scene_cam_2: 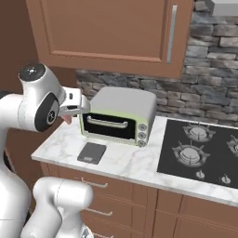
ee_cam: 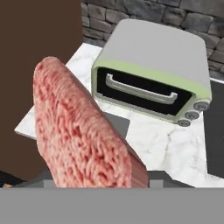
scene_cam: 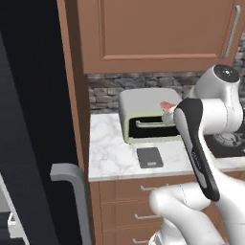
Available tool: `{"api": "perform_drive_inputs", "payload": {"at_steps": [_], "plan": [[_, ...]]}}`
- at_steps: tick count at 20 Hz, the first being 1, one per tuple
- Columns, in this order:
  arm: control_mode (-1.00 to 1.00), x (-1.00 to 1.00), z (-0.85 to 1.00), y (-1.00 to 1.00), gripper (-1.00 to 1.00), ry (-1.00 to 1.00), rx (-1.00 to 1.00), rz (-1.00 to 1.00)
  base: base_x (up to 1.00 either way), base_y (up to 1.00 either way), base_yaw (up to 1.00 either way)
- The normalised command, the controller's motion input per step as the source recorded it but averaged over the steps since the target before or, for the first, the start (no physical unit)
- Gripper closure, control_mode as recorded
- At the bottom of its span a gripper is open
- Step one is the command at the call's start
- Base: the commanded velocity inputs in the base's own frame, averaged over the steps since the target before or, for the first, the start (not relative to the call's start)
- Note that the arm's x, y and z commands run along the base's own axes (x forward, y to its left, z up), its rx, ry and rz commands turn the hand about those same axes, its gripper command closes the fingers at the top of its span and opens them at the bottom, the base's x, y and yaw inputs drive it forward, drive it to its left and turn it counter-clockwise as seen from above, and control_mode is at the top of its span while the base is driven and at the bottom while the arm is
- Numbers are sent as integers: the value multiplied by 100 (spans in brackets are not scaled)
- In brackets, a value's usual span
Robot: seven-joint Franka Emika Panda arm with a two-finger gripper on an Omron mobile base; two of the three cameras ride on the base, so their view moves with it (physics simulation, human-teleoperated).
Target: Take the steak from the fridge and place it on the digital scale on the counter by the fridge. Wait a few seconds for a reading, then move it to the plate on the dining counter.
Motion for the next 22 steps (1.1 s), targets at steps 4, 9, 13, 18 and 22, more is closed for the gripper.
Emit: {"api": "perform_drive_inputs", "payload": {"at_steps": [4,9,13,18,22], "plan": [[100,0,0,0,100,0,0,0,20,-34,0],[100,0,0,0,100,0,0,0,0,0,0],[100,0,0,0,100,0,0,0,0,0,0],[-100,0,-15,2,100,11,0,0,0,0,0],[-100,23,-92,21,100,56,6,0,0,0,0]]}}
